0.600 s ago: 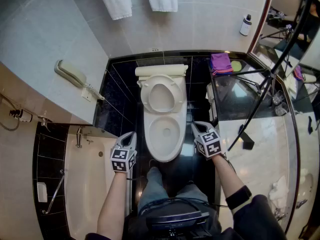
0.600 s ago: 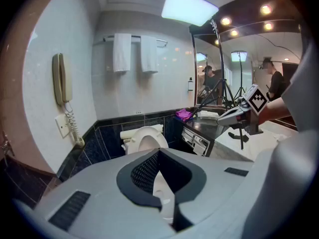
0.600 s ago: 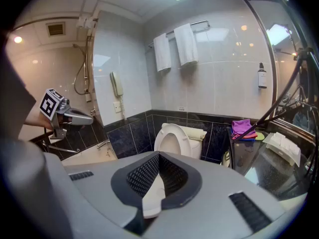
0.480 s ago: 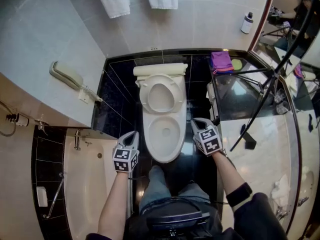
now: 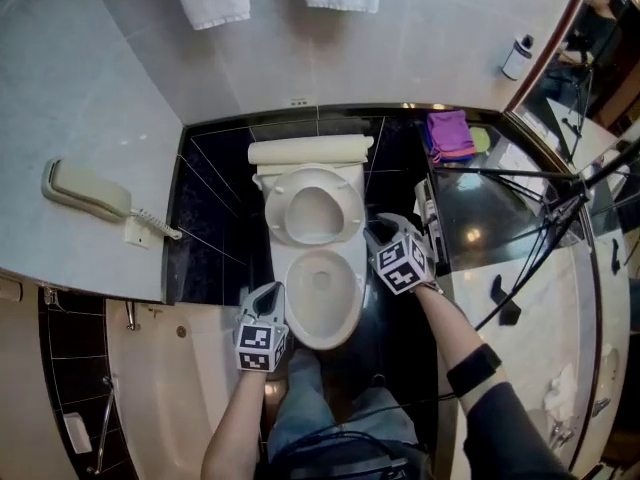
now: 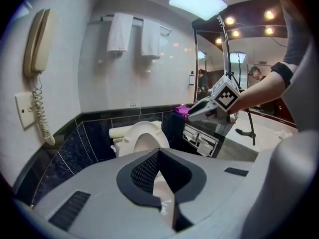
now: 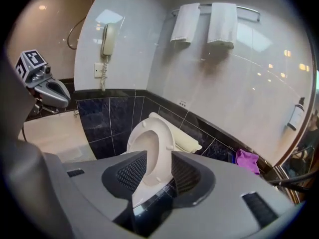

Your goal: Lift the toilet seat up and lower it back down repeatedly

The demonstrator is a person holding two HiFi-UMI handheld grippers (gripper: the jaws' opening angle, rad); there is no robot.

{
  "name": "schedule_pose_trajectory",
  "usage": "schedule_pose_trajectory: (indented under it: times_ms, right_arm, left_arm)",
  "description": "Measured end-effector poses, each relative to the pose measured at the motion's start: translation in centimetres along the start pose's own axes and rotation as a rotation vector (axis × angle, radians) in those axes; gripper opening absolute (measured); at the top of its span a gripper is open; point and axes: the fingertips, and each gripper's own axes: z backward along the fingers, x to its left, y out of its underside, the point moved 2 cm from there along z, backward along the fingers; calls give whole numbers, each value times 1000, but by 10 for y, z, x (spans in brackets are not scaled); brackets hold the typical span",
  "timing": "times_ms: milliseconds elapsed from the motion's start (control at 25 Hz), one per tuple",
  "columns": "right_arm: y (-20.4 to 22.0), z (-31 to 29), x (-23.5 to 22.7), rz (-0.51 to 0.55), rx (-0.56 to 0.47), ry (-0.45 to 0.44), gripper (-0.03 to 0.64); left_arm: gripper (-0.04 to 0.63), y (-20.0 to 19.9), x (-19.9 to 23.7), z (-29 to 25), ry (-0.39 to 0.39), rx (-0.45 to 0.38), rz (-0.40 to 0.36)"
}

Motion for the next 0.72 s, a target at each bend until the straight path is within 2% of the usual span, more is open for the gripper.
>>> schedule_pose_trajectory:
  times_ms: [200, 440, 720]
  right_arm:
    - [-11, -77, -22, 66, 19, 13, 173]
    - [-10, -163, -38, 68, 27, 41, 172]
    - [-9, -221, -49, 113, 40, 65, 164]
  left_arm:
    - [1, 10, 18, -35, 0, 2, 7]
    - [1, 26, 29, -72, 21, 13, 21]
    - [1, 44, 43, -114, 27, 12, 17]
